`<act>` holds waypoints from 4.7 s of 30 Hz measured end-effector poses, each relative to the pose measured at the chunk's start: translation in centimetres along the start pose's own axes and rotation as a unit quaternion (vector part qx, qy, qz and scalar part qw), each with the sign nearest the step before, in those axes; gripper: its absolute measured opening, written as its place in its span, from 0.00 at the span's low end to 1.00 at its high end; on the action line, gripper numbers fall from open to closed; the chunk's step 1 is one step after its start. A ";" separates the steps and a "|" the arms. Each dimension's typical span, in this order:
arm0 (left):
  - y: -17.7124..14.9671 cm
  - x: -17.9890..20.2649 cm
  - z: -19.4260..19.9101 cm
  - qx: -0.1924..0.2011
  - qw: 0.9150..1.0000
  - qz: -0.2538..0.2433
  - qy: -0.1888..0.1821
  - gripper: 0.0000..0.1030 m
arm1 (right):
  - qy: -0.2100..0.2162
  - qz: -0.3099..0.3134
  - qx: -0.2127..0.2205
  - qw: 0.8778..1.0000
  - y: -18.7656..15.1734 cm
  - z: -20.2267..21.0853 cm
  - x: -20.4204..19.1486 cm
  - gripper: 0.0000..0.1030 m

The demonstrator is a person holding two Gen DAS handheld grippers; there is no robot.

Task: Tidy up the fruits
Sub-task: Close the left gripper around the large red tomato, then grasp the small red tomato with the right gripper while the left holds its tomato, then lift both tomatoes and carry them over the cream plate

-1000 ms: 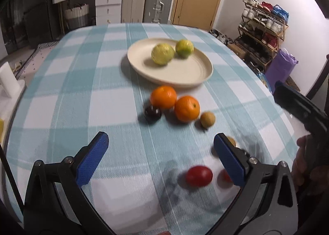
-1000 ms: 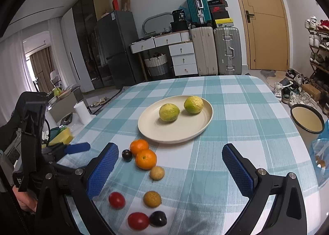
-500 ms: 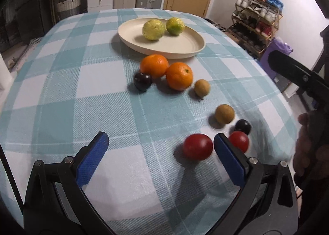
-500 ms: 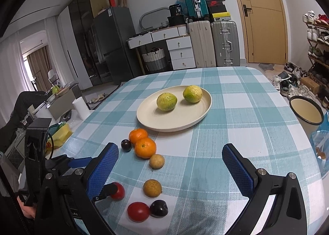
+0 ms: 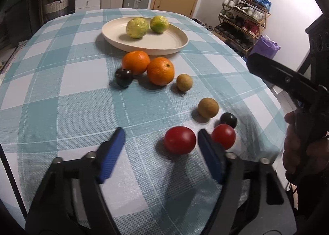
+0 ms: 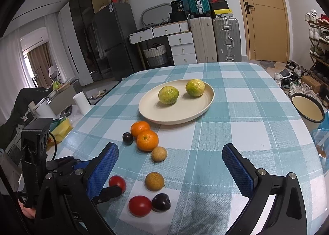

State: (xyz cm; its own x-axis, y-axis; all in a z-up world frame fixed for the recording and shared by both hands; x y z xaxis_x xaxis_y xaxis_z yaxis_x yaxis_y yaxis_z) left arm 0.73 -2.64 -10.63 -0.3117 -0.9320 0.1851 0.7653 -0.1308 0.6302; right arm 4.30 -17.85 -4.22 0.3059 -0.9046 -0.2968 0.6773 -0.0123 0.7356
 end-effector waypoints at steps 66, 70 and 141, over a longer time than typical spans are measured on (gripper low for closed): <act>-1.3 -2.2 1.1 0.013 0.997 0.051 -0.058 0.27 | 0.081 0.006 -0.090 0.993 -7.5 -0.3 -4.1 0.72; -1.4 -2.3 1.2 0.014 0.997 0.054 -0.057 0.27 | 0.039 0.047 -0.086 0.994 -7.7 -0.7 -5.2 0.64; 18.4 -10.7 -3.8 0.033 0.996 0.074 -0.025 0.27 | 0.110 -0.038 -0.007 0.993 13.1 -9.8 0.4 0.29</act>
State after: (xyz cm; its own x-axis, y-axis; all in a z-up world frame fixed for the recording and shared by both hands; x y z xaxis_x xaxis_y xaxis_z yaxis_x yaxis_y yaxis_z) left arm 20.31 3.63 -3.88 -0.2265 -0.9215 0.3155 0.7673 0.0306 0.6405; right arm 19.88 -14.14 -0.66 0.3903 -0.7867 -0.4782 0.7126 -0.0708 0.6980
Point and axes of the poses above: each gripper's, at about its wrist camera, not at the fingertips, and z roughly against the way its jaws point, x to its right, y to its top, the point moved 3 cm from there along -z, roughly the way its jaws point, and after that the axes turned 4 degrees about -z, right-handed, at the moved point
